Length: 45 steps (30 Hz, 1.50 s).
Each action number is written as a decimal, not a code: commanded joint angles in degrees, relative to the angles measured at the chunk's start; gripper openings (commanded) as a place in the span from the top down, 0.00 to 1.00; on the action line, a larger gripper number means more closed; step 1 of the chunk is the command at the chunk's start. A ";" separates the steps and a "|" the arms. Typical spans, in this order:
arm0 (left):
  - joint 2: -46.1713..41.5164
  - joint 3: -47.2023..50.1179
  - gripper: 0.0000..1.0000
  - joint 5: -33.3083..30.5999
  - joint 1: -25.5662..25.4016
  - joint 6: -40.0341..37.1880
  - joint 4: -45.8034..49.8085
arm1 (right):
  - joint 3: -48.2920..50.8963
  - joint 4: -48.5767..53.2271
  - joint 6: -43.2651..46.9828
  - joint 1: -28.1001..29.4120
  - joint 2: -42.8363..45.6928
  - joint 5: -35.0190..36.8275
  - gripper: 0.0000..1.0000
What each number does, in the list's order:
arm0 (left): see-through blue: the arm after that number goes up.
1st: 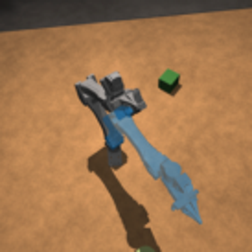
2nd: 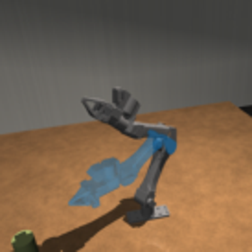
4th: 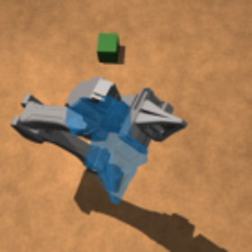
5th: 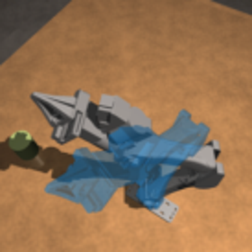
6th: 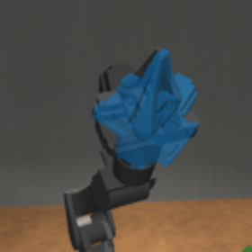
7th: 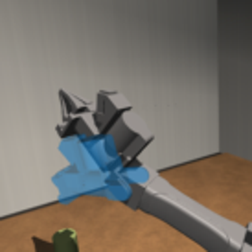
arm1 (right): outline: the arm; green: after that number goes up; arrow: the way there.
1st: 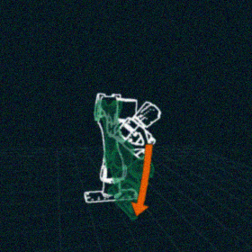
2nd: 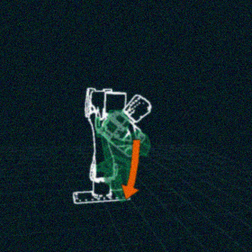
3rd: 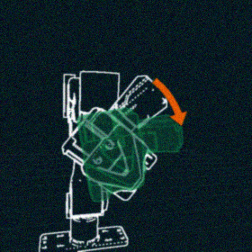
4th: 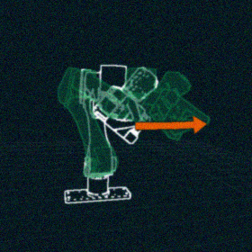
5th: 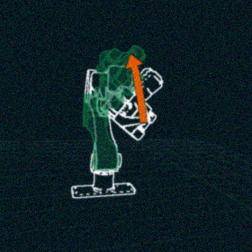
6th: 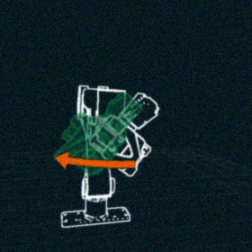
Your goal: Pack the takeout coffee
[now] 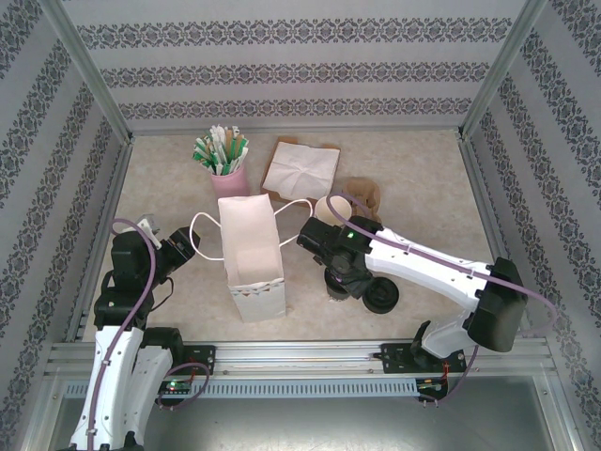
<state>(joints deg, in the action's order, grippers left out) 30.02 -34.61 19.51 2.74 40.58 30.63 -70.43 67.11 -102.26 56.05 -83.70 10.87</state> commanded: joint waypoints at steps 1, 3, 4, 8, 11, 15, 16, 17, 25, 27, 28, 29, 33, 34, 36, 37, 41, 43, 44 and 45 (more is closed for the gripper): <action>0.04 0.49 0.38 0.77 0.53 0.14 -1.80 | 0.73 0.32 -1.19 -0.68 -0.85 0.88 0.13; 0.08 0.43 0.38 0.89 0.51 0.01 -1.80 | 0.52 0.21 -0.84 -0.86 -1.10 1.36 0.14; 0.17 0.38 0.38 1.01 0.51 -0.18 -1.94 | 0.39 0.28 -0.56 -0.91 -1.34 1.58 0.14; 0.56 0.19 0.38 0.84 0.51 -0.52 -1.61 | 0.03 0.65 0.09 -0.94 -2.21 1.69 0.14; 0.51 0.42 0.38 0.76 0.50 -0.40 -1.72 | 0.67 0.63 0.23 -1.18 -2.69 1.36 0.15; 0.57 0.55 0.38 0.68 0.50 -0.26 -1.94 | 1.31 0.46 0.65 -1.31 -2.52 1.60 0.20; 0.65 0.52 0.39 0.71 0.51 -0.31 -1.98 | 1.35 0.61 0.88 -1.29 -2.38 1.84 0.22; 0.72 0.43 0.38 0.63 0.50 -0.27 -2.06 | 1.35 0.65 1.11 -1.34 -2.30 2.02 0.23; 1.09 0.08 0.38 0.75 0.51 -0.19 -1.76 | 1.35 -0.74 11.79 -2.26 -1.76 2.42 0.30; 1.09 -0.10 0.38 0.73 0.51 -0.33 -1.56 | 1.44 -1.15 17.06 -2.50 -1.49 2.33 0.29; 1.09 -0.14 0.38 0.73 0.51 -0.37 -1.50 | 1.60 -1.11 19.46 -2.65 -1.34 2.24 0.29; 1.09 -0.26 0.38 0.70 0.46 -0.47 -1.38 | 2.08 -1.33 21.87 -2.77 -0.96 2.01 0.29; 1.18 -0.25 0.38 0.77 0.50 -0.43 -1.20 | 5.92 -4.27 30.03 -3.95 2.02 -0.50 0.30; 1.17 -0.28 0.38 0.69 0.51 -0.42 -1.13 | 7.08 -5.67 32.66 -4.47 3.14 -1.32 0.30; 1.18 -0.24 0.38 0.79 0.51 -0.41 -1.08 | 8.29 -6.85 36.97 -5.02 4.91 -1.99 0.30; 1.18 -0.33 0.38 0.74 0.51 -0.35 -0.93 | 8.69 -7.01 39.02 -5.29 5.56 -1.99 0.30; 1.19 -0.36 0.38 0.92 0.51 -0.28 -0.77 | 9.56 -7.07 45.67 -7.44 7.39 -3.78 0.30; 1.18 -0.37 0.38 0.97 0.53 -0.24 -0.81 | 10.17 -7.41 48.12 -8.18 7.85 -4.52 0.30; 1.18 -0.36 0.38 1.02 0.51 -0.28 -0.76 | 10.54 -7.77 49.36 -8.36 7.85 -5.10 0.30; 1.25 -0.37 0.38 0.98 0.51 -0.20 -0.79 | 10.68 -7.80 50.33 -8.56 7.69 -5.49 0.30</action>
<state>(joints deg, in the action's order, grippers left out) 31.20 -34.57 19.53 2.74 40.56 30.50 -61.36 59.09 -58.59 48.07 -76.20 7.20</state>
